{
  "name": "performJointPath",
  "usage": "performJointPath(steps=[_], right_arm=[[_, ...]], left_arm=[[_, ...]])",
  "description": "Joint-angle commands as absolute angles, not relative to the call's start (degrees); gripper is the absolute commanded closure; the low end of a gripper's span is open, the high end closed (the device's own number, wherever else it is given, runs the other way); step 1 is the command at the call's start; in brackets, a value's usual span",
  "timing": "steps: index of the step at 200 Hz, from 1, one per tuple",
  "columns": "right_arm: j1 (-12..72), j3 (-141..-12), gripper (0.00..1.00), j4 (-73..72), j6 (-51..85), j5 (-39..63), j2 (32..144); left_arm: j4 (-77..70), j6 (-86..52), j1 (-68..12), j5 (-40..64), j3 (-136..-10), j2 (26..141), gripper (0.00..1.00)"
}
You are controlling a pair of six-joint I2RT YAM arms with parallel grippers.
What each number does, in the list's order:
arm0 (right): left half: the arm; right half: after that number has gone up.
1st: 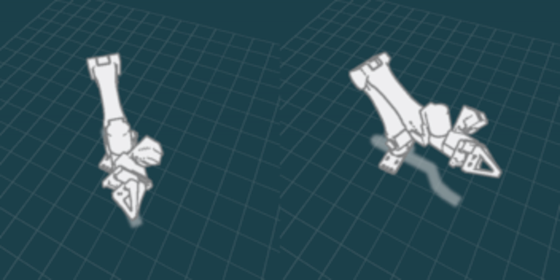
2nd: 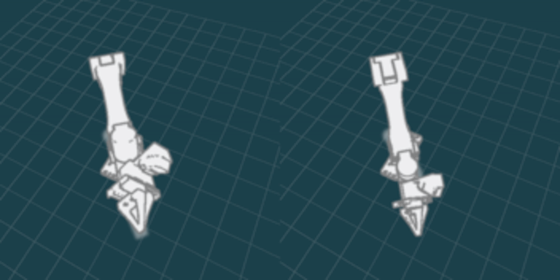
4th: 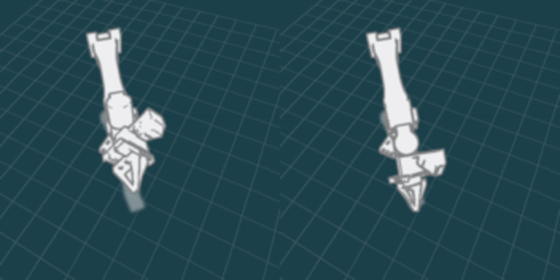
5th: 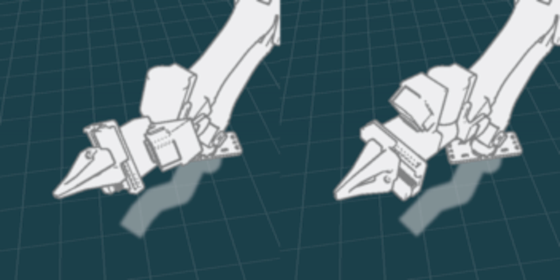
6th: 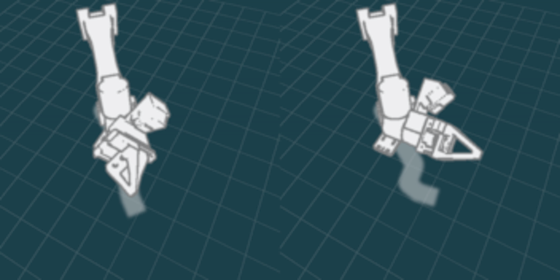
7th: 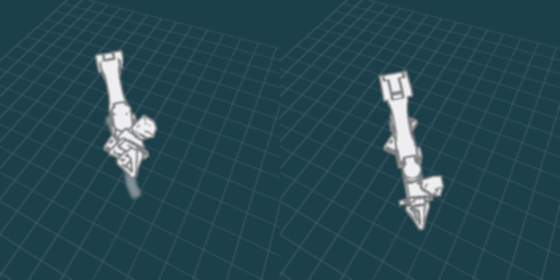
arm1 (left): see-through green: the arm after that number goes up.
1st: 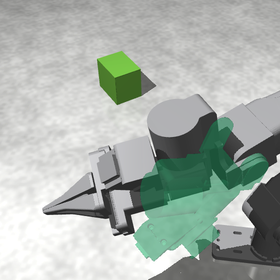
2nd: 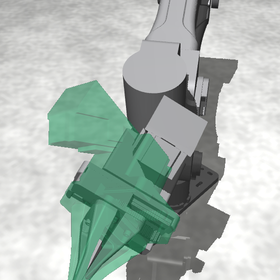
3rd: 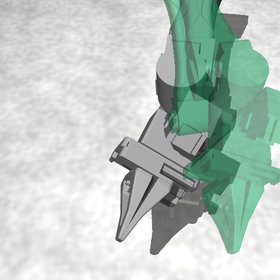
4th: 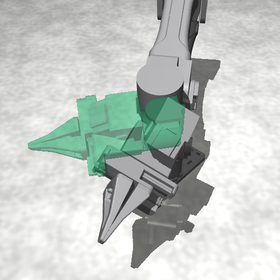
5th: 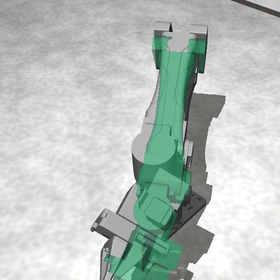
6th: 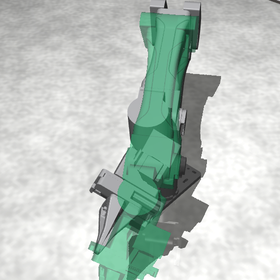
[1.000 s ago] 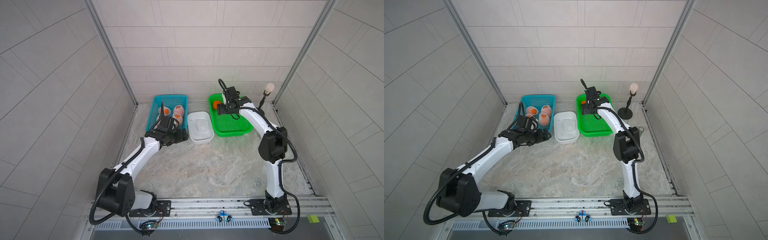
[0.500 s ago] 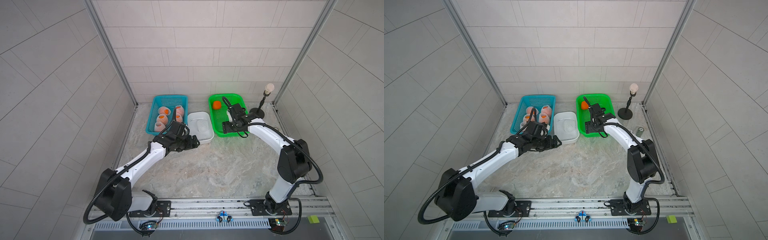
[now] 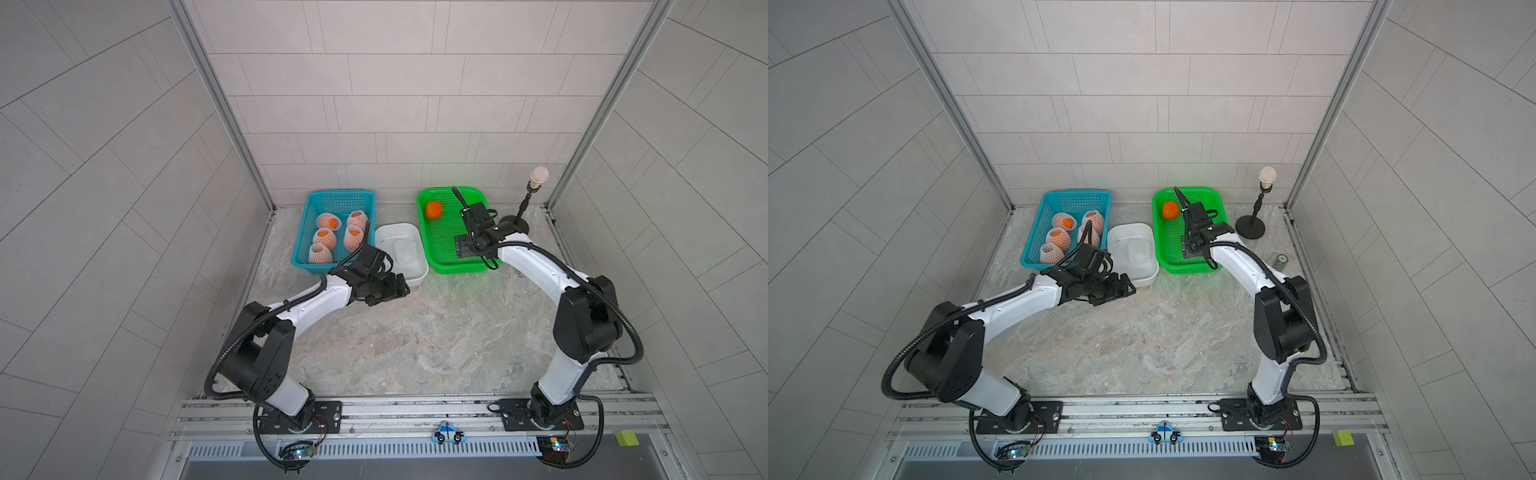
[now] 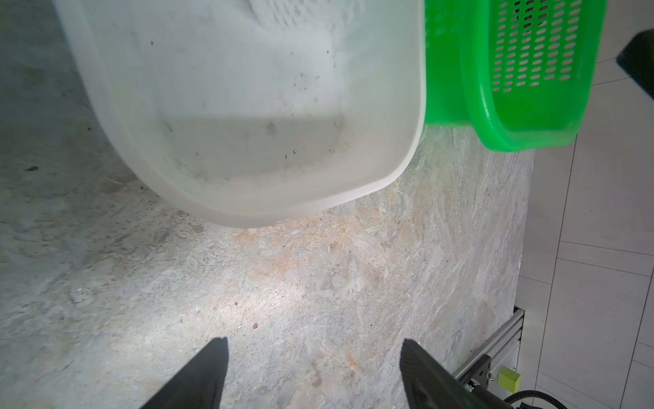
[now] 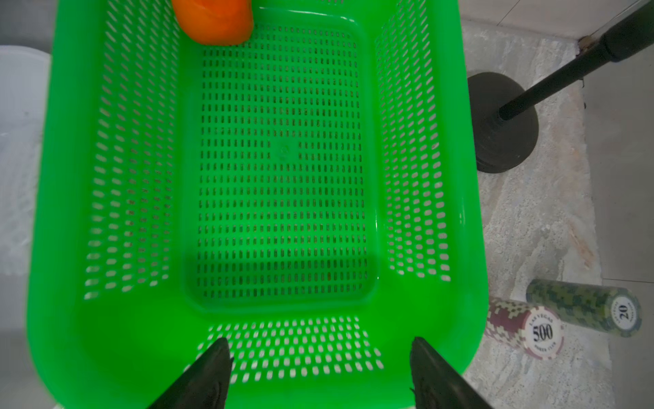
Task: Remove foam nets from oranges
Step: Move the storage box to the basket.
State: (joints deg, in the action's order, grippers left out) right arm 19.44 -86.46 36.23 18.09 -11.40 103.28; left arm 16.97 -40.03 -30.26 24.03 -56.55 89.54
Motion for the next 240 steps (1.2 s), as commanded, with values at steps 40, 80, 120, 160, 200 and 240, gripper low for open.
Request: performJointPath(steps=[40, 80, 120, 160, 200, 240], right_arm=[[19.42, -90.65, 0.2, 40.77, 17.62, -10.76, 111.08], [19.38, -84.5, 0.2, 39.54, 18.11, -11.38, 106.84], [19.77, -80.36, 0.2, 39.1, 18.65, -11.87, 103.2], [20.72, -77.11, 0.2, 39.2, 19.0, -12.53, 99.77], [21.77, -72.2, 0.2, 38.15, 19.92, -12.49, 95.37], [22.57, -67.34, 0.2, 36.92, 20.99, -12.43, 90.87]], left_arm=[[13.79, -39.05, -27.52, 23.78, -61.08, 94.22, 0.17], [13.99, -38.49, -26.35, 23.47, -60.73, 94.61, 0.18], [13.64, -38.41, -25.58, 23.67, -60.38, 94.57, 0.18], [13.62, -38.52, -25.23, 23.14, -60.25, 94.81, 0.18], [12.84, -39.37, -24.96, 23.16, -61.04, 96.27, 0.2], [14.56, -38.85, -24.96, 21.67, -63.71, 97.38, 0.21]])
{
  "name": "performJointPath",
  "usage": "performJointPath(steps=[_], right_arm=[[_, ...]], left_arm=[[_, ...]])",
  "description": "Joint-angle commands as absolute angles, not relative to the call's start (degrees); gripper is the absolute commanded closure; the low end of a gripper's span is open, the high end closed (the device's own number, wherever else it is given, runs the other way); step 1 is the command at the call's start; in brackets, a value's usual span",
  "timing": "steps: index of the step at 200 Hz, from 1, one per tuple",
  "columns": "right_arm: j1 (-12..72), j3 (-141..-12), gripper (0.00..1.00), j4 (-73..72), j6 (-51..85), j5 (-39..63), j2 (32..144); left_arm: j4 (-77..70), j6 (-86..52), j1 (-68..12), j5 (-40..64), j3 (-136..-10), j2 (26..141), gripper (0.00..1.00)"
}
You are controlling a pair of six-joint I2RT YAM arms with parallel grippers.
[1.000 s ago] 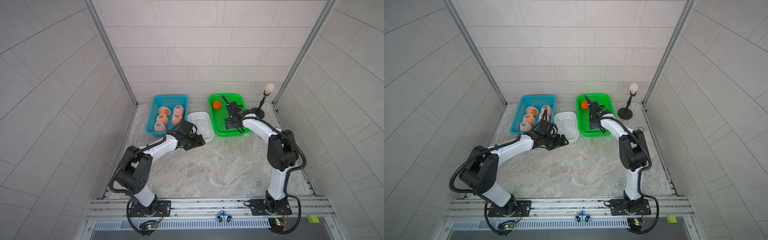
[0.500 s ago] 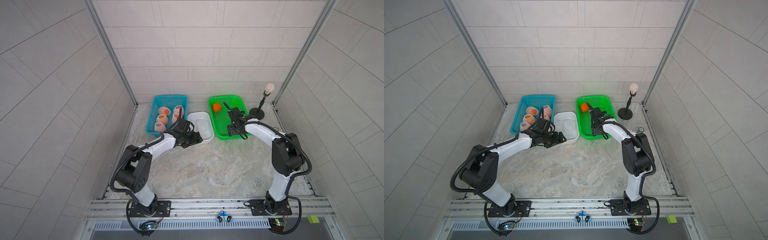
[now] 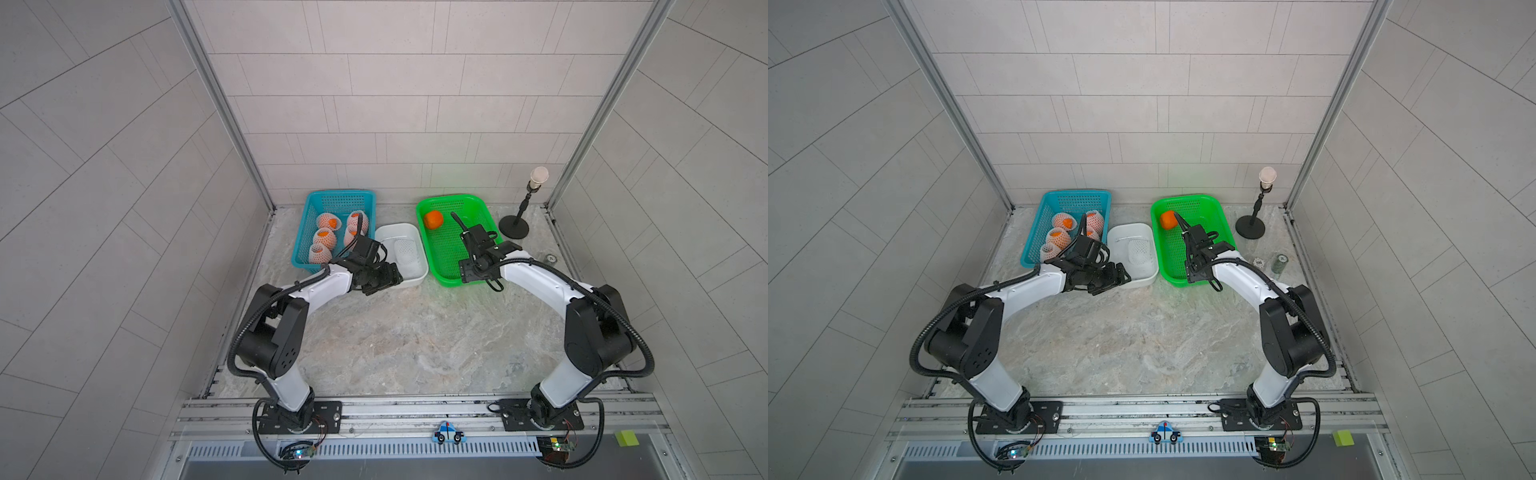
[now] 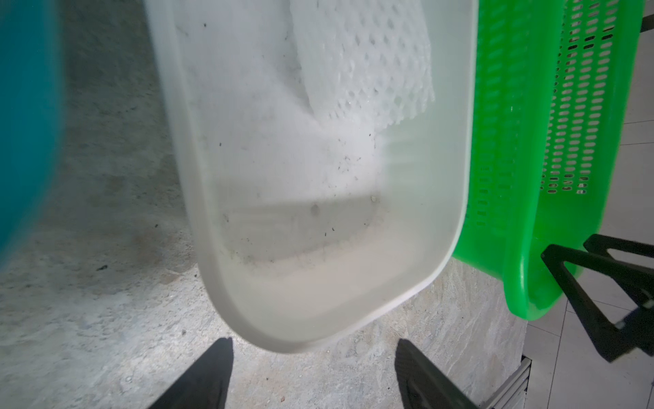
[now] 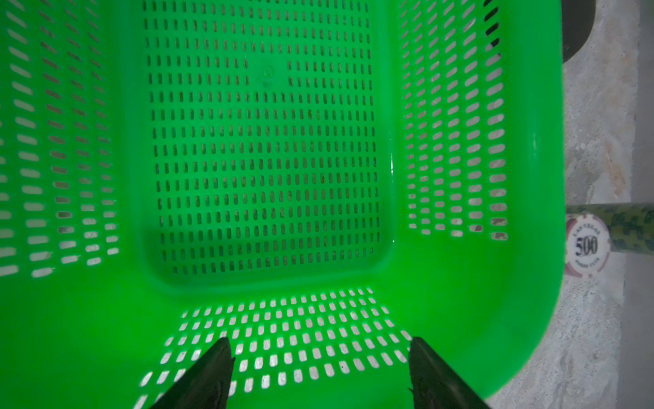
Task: Remove foam nets from oranges
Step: Move the storage box to the basket.
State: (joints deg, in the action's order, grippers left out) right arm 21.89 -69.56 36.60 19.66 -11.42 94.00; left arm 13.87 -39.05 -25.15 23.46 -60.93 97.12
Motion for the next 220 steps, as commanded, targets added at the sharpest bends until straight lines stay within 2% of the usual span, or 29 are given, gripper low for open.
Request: performJointPath(steps=[1, 89, 136, 150, 197, 220], right_arm=[[22.58, -67.29, 0.2, 36.92, 21.0, -12.37, 90.79], [26.3, -63.64, 0.2, 35.14, 22.67, -10.85, 87.2], [27.17, -63.98, 0.2, 35.39, 22.85, -11.24, 84.57], [27.24, -64.37, 0.19, 35.53, 22.92, -11.27, 83.24], [27.98, -65.41, 0.16, 35.5, 22.92, -11.17, 78.96], [28.21, -65.63, 0.13, 34.98, 22.5, -10.82, 78.27]], left_arm=[[14.58, -38.8, -24.96, 21.64, -63.71, 97.34, 0.21], [20.38, -37.06, -25.27, 17.94, -60.08, 87.11, 0.22], [31.85, -31.67, -24.36, 7.85, -64.71, 82.2, 0.19], [33.0, -30.2, -22.92, 4.67, -66.25, 81.4, 0.15], [40.24, -23.01, -15.67, -0.9, -79.19, 89.66, 0.07], [40.82, -21.8, -12.6, 0.59, -85.46, 95.84, 0.05]])
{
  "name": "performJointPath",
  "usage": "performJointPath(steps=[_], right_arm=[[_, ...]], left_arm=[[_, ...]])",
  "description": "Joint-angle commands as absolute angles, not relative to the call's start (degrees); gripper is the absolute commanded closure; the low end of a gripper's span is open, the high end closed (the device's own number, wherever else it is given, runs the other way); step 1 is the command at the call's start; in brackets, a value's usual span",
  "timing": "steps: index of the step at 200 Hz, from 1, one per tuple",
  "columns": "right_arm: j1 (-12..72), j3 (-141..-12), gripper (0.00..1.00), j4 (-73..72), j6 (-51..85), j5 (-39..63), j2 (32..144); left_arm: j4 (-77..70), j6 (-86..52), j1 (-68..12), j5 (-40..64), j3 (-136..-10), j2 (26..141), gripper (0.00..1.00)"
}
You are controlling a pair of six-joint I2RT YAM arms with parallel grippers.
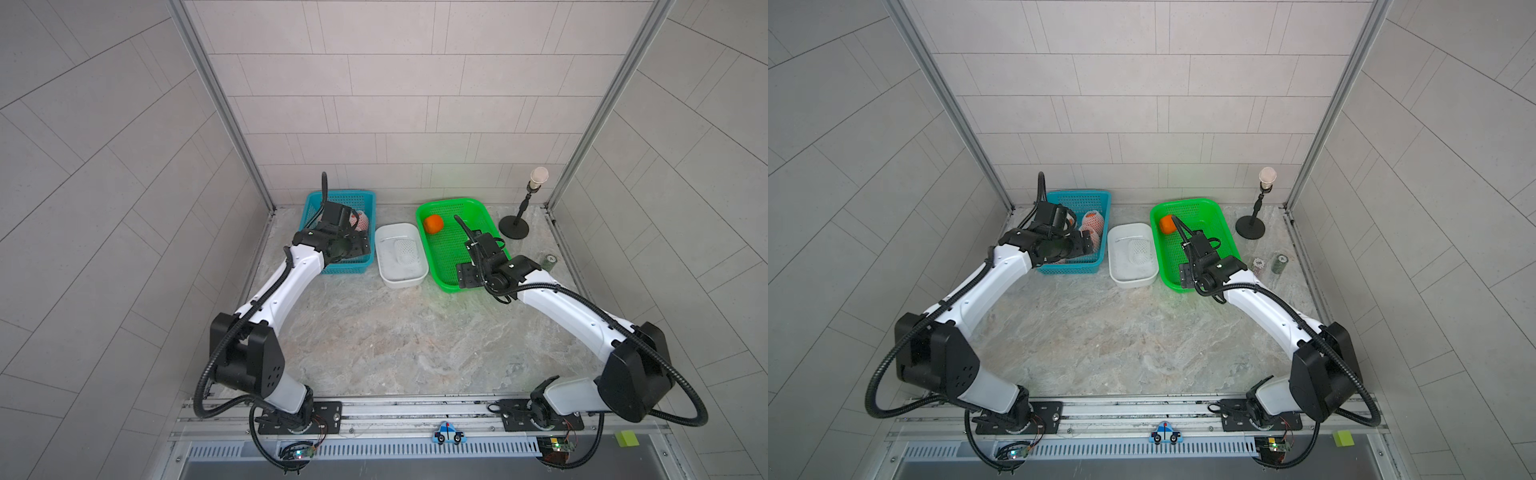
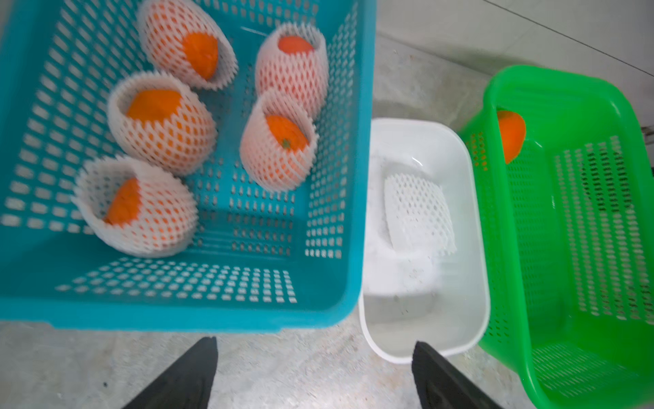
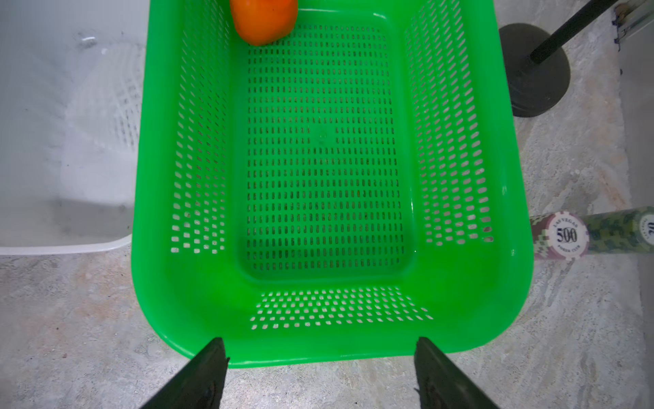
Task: Remove foam nets from oranges
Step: Move the storage box to the basket, then pick up the orange from the basket.
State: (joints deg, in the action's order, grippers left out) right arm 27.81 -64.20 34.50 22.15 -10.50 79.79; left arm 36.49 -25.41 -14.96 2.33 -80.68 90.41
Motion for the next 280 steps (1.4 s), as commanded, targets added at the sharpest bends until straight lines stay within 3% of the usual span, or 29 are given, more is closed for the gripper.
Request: performJointPath(steps=[1, 103, 280], right_arm=[[28.21, -65.69, 0.13, 34.98, 22.54, -10.82, 78.29], [28.91, -66.97, 0.0, 33.9, 21.01, -8.55, 80.41], [31.1, -68.64, 0.01, 35.93, 21.12, -6.78, 83.56]], left_arm=[[40.84, -21.8, -12.49, 0.82, -85.62, 96.13, 0.05], [50.81, -17.98, -10.17, 5.6, -114.01, 122.81, 0.04], [41.72, -22.67, -8.7, 2.46, -118.76, 135.4, 0.05]])
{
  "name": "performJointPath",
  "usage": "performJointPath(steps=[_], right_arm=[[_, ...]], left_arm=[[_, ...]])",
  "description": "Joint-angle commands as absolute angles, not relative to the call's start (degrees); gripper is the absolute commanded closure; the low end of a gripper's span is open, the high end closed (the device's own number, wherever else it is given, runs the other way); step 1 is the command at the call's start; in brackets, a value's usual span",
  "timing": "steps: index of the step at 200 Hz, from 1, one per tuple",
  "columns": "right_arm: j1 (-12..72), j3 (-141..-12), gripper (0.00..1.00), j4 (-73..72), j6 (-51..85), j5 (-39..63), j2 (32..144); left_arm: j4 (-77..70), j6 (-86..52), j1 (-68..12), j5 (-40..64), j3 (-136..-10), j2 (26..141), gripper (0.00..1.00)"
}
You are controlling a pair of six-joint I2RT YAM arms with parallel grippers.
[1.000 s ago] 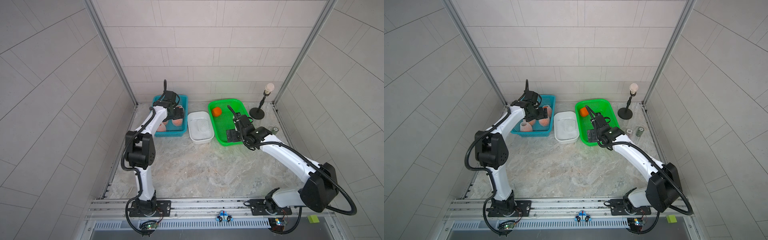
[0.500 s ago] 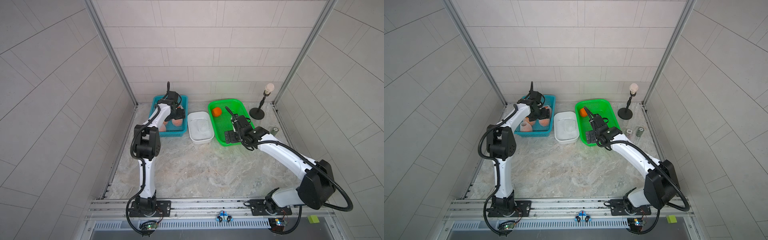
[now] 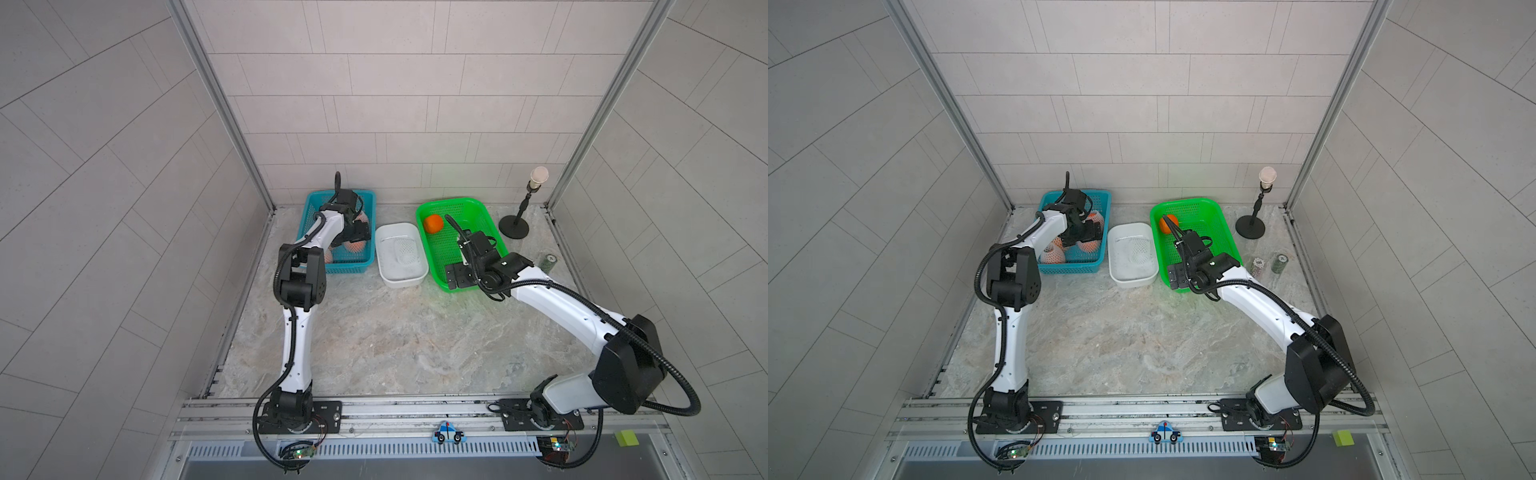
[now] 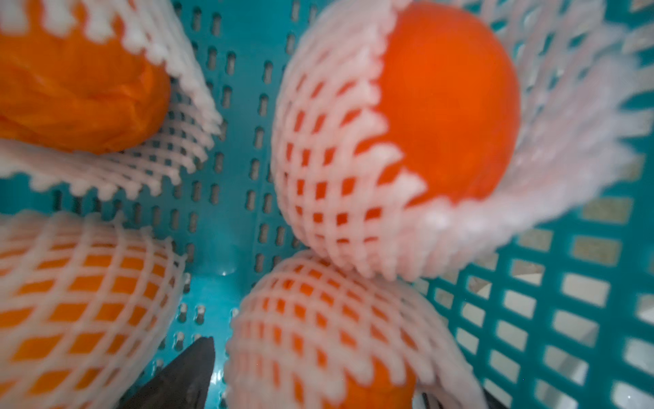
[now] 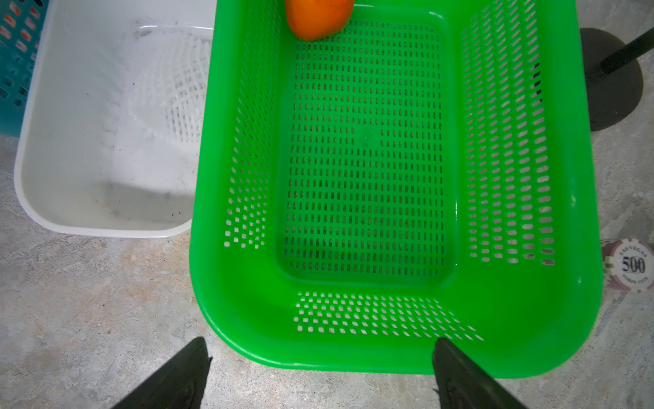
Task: Remove foam nets from oranges
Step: Pick up the orange from the basket.
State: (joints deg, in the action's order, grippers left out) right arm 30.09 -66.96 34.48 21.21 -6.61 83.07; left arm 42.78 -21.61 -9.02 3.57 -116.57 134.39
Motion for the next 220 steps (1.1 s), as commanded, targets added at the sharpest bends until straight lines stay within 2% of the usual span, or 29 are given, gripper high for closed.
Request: performJointPath(steps=[1, 25, 60, 220], right_arm=[[31.15, -68.64, 0.01, 35.94, 21.11, -6.77, 83.57], [31.79, -68.69, 0.0, 36.11, 21.18, -6.76, 84.24], [32.27, -68.62, 0.01, 36.11, 21.45, -6.8, 84.9], [32.65, -68.91, 0.0, 36.3, 20.84, -8.3, 82.67]], left_arm=[[41.69, -22.67, -8.7, 2.46, -118.75, 135.42, 0.05], [41.07, -22.94, -8.56, 2.38, -119.27, 136.56, 0.05], [41.19, -23.52, -8.17, 3.86, -119.44, 137.5, 0.13], [44.97, -23.84, -7.21, 4.71, -116.24, 131.67, 0.35]])
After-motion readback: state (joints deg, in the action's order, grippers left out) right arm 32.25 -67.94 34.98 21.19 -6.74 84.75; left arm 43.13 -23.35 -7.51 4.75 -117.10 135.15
